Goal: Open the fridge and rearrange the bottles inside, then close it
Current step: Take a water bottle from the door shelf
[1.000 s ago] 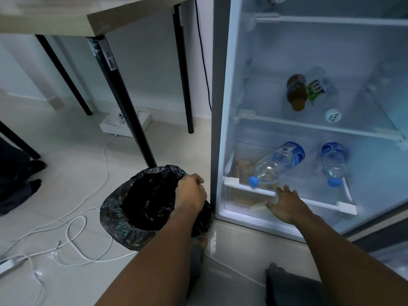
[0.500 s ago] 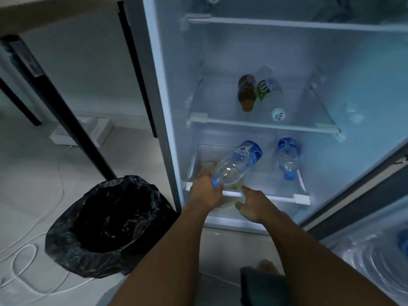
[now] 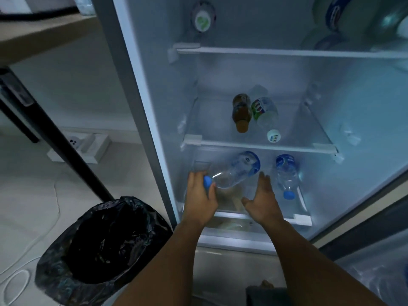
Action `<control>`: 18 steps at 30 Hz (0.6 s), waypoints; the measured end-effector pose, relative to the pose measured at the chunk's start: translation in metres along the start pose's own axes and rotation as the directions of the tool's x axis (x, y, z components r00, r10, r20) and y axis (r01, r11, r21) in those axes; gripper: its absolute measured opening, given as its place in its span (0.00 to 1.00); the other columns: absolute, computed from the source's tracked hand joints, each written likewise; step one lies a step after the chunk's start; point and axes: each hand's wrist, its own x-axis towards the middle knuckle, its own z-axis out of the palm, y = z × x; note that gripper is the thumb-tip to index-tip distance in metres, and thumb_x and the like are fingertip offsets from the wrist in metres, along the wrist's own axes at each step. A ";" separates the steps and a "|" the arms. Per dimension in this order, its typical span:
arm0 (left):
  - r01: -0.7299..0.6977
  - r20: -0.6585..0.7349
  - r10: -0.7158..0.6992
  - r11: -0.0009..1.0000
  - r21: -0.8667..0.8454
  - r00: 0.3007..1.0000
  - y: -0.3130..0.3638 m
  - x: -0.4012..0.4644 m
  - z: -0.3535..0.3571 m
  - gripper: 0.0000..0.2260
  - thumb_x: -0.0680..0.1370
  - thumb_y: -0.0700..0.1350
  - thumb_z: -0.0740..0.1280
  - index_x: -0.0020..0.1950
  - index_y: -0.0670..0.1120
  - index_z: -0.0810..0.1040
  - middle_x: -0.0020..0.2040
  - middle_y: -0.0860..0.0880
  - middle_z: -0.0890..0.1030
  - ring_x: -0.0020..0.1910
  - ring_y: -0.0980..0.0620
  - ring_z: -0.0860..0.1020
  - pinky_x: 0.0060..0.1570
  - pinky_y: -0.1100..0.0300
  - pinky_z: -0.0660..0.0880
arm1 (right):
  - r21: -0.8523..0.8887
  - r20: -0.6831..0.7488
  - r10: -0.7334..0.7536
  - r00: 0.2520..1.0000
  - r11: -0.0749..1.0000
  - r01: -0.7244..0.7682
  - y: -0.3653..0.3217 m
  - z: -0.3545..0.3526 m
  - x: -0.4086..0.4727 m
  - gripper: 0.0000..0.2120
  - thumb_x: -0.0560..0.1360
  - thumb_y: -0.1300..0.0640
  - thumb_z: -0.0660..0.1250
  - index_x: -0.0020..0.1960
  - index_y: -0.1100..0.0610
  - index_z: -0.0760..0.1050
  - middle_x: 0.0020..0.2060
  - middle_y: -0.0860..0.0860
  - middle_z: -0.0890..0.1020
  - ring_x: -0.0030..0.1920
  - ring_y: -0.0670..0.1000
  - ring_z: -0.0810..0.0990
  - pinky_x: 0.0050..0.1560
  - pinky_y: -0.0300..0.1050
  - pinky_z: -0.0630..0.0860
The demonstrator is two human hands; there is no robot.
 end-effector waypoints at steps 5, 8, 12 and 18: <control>-0.254 -0.096 0.245 0.963 -0.094 0.965 0.034 0.003 -0.023 0.16 0.79 0.35 0.64 0.67 0.43 0.73 0.54 0.48 0.67 0.53 0.58 0.71 0.60 0.69 0.68 | 0.193 -0.156 -0.006 0.988 0.981 0.037 -0.012 0.011 -0.005 0.53 0.70 0.57 0.76 0.80 0.52 0.42 0.80 0.55 0.54 0.77 0.60 0.62 0.72 0.57 0.67; -0.386 -0.098 0.376 0.916 -0.112 0.921 0.061 0.005 -0.032 0.15 0.80 0.38 0.64 0.67 0.43 0.73 0.54 0.48 0.68 0.54 0.54 0.73 0.58 0.64 0.72 | 0.288 -0.234 0.001 0.972 0.955 0.069 -0.024 0.016 -0.015 0.54 0.67 0.55 0.79 0.79 0.50 0.45 0.77 0.54 0.62 0.71 0.60 0.71 0.65 0.59 0.75; -0.485 -0.133 0.475 0.873 -0.057 0.870 0.090 0.003 -0.046 0.15 0.80 0.38 0.64 0.67 0.45 0.75 0.53 0.52 0.67 0.52 0.59 0.71 0.50 0.69 0.71 | 0.369 -0.319 -0.014 0.948 0.919 0.138 -0.034 0.019 -0.037 0.50 0.67 0.55 0.80 0.79 0.51 0.53 0.72 0.54 0.70 0.67 0.55 0.75 0.63 0.52 0.76; -0.473 -0.038 0.472 0.875 -0.106 0.881 0.140 0.005 -0.085 0.16 0.79 0.42 0.66 0.66 0.49 0.77 0.50 0.50 0.69 0.48 0.59 0.70 0.45 0.65 0.73 | 0.403 -0.351 -0.019 0.936 0.899 0.170 -0.052 -0.001 -0.103 0.35 0.61 0.53 0.83 0.65 0.52 0.73 0.51 0.48 0.85 0.49 0.48 0.83 0.51 0.42 0.80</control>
